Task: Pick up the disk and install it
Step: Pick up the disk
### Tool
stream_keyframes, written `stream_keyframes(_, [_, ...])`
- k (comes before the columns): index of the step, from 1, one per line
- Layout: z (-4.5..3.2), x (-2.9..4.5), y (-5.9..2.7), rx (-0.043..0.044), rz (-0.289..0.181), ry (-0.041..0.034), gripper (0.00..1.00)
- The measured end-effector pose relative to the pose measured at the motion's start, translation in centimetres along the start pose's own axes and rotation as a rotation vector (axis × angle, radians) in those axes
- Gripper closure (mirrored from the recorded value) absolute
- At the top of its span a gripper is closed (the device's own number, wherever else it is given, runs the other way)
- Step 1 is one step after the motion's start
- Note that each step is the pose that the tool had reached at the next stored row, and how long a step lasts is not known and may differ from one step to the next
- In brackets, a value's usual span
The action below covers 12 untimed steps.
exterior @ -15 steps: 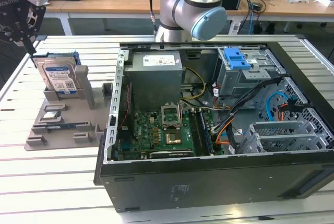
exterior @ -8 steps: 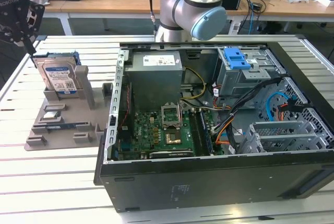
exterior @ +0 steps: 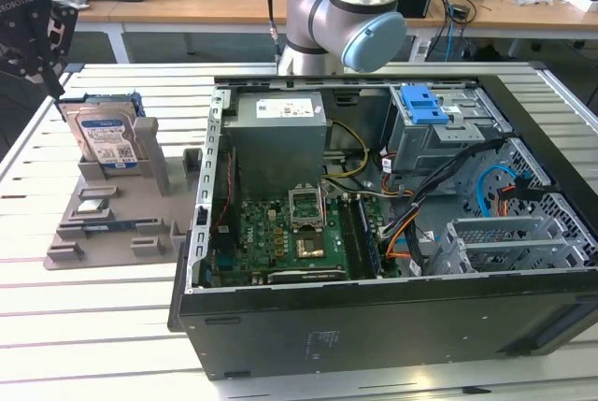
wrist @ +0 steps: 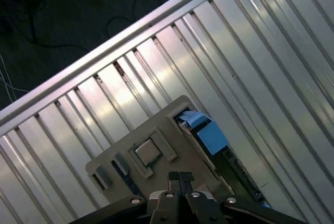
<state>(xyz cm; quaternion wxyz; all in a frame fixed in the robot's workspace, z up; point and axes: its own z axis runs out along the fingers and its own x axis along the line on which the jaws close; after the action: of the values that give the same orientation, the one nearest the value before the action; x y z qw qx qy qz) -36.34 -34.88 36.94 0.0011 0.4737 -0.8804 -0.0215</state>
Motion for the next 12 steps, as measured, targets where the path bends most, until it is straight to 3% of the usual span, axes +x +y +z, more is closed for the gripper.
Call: stream_keyframes(12, [0.0, 0.0, 0.0, -0.0026, -0.138, 0.0054, 0.89])
